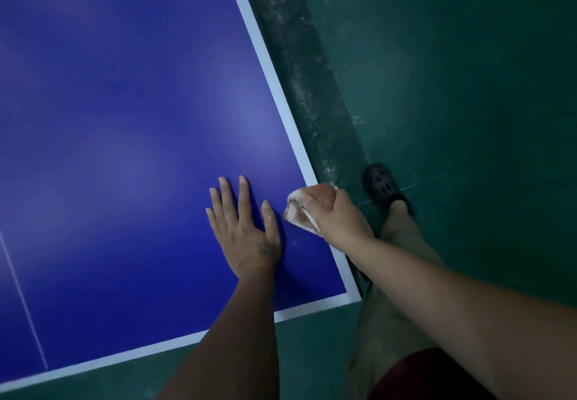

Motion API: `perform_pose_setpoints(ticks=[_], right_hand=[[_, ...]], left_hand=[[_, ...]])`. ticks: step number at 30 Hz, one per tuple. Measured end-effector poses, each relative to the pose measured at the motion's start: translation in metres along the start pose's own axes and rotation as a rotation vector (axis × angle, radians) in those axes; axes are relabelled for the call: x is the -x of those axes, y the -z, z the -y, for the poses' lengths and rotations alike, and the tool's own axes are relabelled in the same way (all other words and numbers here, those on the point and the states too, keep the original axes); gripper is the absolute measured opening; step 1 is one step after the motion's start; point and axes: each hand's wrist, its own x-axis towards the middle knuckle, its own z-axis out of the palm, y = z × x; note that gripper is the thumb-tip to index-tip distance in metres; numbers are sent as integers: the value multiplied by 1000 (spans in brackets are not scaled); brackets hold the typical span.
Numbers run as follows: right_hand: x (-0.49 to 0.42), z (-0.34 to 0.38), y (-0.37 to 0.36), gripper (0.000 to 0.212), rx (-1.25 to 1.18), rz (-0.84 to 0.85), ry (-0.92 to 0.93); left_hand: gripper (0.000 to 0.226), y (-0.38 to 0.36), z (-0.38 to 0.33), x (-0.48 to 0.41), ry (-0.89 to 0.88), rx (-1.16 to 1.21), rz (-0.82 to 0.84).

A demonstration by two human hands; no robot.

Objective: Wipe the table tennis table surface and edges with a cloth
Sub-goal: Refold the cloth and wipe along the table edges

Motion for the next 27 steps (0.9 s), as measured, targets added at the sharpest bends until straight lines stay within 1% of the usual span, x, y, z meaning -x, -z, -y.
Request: perform_pose_setpoints(ticks=[4, 6, 9, 13, 16, 20, 23, 27], right_hand=[[-32, 50, 3, 98, 73, -49, 56], [-48, 74, 11, 98, 139, -23, 100], [-57, 93, 27, 94, 148, 50, 129], [-29, 71, 41, 91, 213, 159, 136], [-14, 54, 44, 84, 198, 204, 117], [-20, 69, 33, 88, 213, 181, 86], [-44, 107, 26, 94, 210, 121, 73], [-77, 157, 36, 90, 250, 99, 93]], left_hand=[[63, 0, 2, -1, -6, -6, -10], [62, 1, 2, -1, 2, -7, -4], [63, 2, 1, -2, 25, -3, 21], [65, 5, -1, -2, 38, -4, 56], [67, 6, -2, -4, 48, -10, 77], [67, 4, 0, -2, 45, -20, 91], [67, 2, 3, -2, 41, -25, 95], [66, 1, 2, -1, 46, -19, 96]])
